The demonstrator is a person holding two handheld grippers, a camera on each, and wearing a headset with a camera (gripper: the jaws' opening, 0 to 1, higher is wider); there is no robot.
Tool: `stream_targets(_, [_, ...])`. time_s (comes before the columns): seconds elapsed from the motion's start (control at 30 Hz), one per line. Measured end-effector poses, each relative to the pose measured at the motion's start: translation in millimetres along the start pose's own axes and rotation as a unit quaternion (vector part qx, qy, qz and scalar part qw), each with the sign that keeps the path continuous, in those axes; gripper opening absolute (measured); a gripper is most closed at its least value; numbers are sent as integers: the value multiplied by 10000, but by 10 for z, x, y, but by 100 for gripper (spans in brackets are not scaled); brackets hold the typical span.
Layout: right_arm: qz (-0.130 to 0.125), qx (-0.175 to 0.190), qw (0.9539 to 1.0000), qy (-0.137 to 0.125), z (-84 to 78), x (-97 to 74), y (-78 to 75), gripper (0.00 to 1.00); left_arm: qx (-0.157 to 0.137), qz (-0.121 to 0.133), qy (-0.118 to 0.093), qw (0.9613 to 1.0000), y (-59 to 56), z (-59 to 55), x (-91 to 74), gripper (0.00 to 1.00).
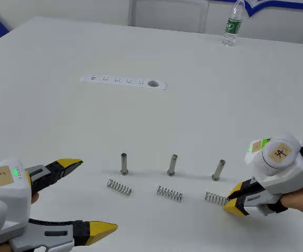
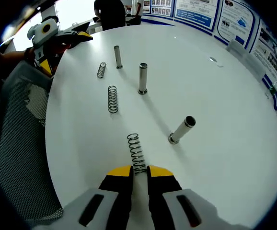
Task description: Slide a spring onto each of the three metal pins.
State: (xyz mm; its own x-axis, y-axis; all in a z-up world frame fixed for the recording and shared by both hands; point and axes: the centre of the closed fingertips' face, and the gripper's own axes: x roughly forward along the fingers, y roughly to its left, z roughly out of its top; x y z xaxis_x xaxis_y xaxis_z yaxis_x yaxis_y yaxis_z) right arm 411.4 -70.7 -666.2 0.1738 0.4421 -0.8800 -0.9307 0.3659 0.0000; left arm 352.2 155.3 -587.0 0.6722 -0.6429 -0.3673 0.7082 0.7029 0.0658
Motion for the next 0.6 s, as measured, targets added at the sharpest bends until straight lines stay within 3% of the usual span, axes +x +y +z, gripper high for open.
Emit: stream_targets(0.6, [-60,86,9999,-24,25,-83,2,11,29,-172,-5,9998,-66,13,32,78])
